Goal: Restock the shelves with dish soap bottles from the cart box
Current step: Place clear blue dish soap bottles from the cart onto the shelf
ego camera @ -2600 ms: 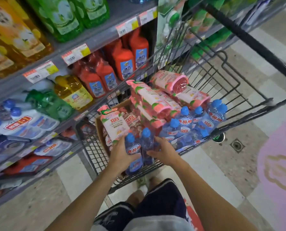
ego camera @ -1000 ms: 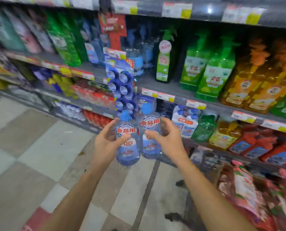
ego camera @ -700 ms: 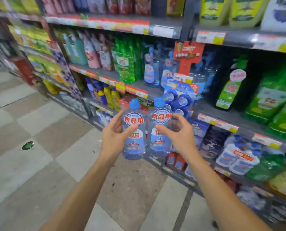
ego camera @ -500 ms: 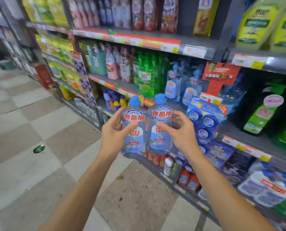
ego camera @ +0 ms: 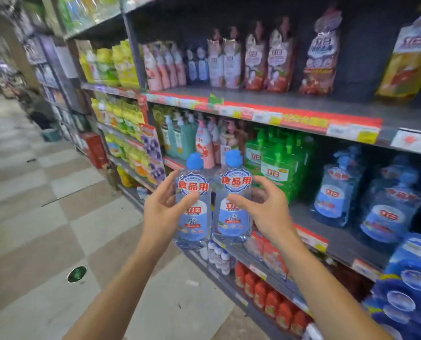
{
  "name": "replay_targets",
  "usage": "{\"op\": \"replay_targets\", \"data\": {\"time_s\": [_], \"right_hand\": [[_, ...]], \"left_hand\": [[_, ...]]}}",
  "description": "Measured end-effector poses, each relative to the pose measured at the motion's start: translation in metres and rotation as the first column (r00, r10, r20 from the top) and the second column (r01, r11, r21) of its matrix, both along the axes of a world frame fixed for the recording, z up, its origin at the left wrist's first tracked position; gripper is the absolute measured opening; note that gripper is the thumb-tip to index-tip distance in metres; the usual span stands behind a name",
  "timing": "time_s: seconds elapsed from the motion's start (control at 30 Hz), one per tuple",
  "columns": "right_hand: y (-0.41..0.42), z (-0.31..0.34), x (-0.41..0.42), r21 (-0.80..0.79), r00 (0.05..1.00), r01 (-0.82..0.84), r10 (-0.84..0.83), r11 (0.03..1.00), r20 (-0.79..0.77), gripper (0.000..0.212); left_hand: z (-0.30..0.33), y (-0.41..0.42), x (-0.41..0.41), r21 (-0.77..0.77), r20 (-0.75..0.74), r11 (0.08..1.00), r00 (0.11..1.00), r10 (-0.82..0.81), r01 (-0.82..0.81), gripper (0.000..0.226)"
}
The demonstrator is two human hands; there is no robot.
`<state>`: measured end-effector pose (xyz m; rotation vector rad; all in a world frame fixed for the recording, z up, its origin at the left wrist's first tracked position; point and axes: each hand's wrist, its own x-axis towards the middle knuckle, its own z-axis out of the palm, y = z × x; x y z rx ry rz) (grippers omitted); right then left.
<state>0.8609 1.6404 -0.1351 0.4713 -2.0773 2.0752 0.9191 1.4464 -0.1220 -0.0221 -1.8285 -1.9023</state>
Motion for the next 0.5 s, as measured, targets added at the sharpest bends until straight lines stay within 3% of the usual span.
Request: {"op": "replay_targets", "data": {"time_s": [0.13, 0.5], "right_hand": [[-0.052, 0.024, -0.071, -0.004, 0.999, 0.004, -0.004, 1.0, -0.043, 0.038], [-0.183, 0.094, -0.226, 0.001, 0.988, 0.008, -0.008, 1.0, -0.151, 0.035]], "left_hand": [[0.026, -0.054, -0.075, -0.089, -0.041, 0.996, 0.999, -0.005, 0.001, 0.068], [0.09, -0.189, -0.232, -0.176, -0.132, 0.983, 0.988, -0.075, 0.051, 0.064]]}}
